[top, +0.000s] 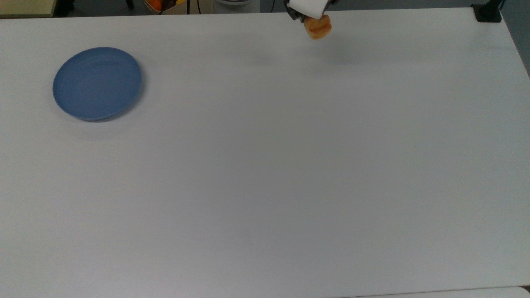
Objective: Put the bread on the table
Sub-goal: 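Carry the bread roll away from the plate across the table, then lower the bread roll onto the bare table surface, then open the gripper and raise it away from the bread roll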
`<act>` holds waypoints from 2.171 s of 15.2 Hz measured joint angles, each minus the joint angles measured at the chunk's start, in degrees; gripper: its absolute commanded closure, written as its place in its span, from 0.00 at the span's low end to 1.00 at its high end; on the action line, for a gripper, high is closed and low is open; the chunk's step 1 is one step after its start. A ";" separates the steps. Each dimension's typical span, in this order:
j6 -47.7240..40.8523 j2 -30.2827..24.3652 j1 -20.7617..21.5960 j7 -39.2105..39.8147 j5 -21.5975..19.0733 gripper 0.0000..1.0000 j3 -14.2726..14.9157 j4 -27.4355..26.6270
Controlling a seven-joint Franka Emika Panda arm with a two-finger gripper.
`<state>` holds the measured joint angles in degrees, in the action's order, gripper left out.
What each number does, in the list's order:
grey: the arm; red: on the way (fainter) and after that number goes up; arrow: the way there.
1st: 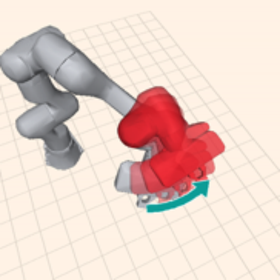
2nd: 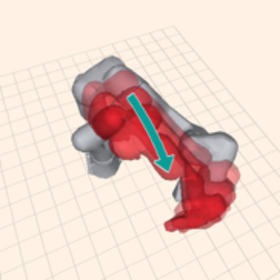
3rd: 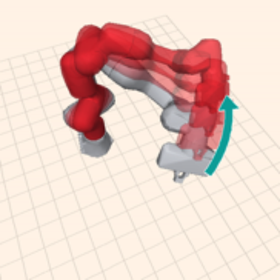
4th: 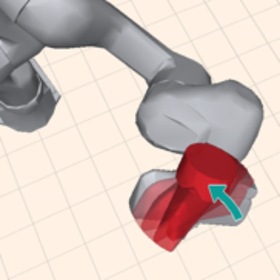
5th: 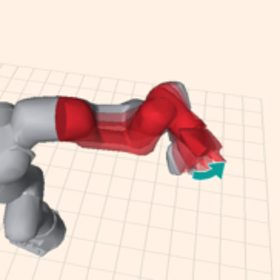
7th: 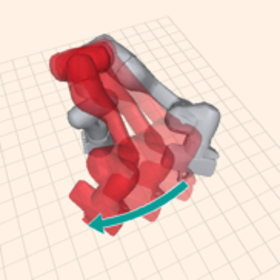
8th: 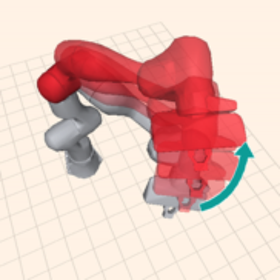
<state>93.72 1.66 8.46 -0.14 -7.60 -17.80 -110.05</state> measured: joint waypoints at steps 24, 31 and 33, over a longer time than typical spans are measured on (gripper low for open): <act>33.59 12.14 5.84 -22.42 5.92 0.00 -5.35 -9.39; 13.97 6.28 1.28 -23.28 5.99 0.00 -4.55 2.36; 7.56 3.57 0.33 -23.39 6.00 0.00 -2.69 6.41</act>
<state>101.28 5.23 8.78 -23.53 -1.60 -20.49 -103.64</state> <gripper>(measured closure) 0.000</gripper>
